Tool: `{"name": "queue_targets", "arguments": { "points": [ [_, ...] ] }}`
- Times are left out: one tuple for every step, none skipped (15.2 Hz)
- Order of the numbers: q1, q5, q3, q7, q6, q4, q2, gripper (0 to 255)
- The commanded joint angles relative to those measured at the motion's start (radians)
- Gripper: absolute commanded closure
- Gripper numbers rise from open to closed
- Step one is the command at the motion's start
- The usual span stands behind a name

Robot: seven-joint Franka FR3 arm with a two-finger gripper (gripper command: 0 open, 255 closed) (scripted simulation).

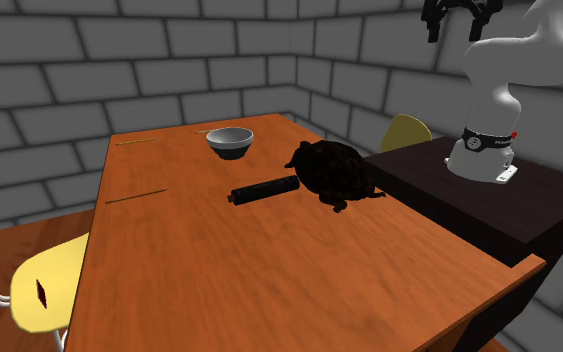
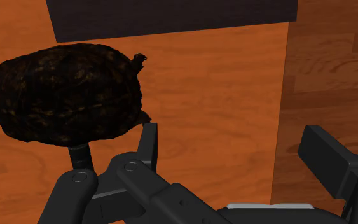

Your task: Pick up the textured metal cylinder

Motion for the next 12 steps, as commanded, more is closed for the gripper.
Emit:
{"name": "queue_targets", "arguments": {
  "points": [
    [0.0,0.0,0.0,0.0,0.0,0.0,0.0,0],
    [-0.005,-0.008,-0.01,-0.013,0.031,-0.009,0.023,0],
    [-0.009,-0.015,-0.021,-0.026,0.062,-0.016,0.046,0],
    [-0.013,-0.022,-0.031,-0.038,0.093,-0.022,0.072,0],
    [-0.018,-0.029,-0.042,-0.051,0.124,-0.026,0.098,0],
    [-0.022,-0.035,-0.052,-0.063,0.155,-0.029,0.126,0],
    [-0.026,-0.04,-0.062,-0.076,0.186,-0.031,0.155,0],
    [-0.03,-0.045,-0.073,-0.088,0.216,-0.031,0.185,0],
    [-0.033,-0.049,-0.083,-0.1,0.246,-0.03,0.216,0],
    [-0.036,-0.053,-0.093,-0.113,0.276,-0.028,0.248,0],
    [-0.04,-0.056,-0.103,-0.125,0.305,-0.024,0.281,0],
    [-0.043,-0.057,-0.113,-0.138,0.334,-0.018,0.315,0]
  ]
}}
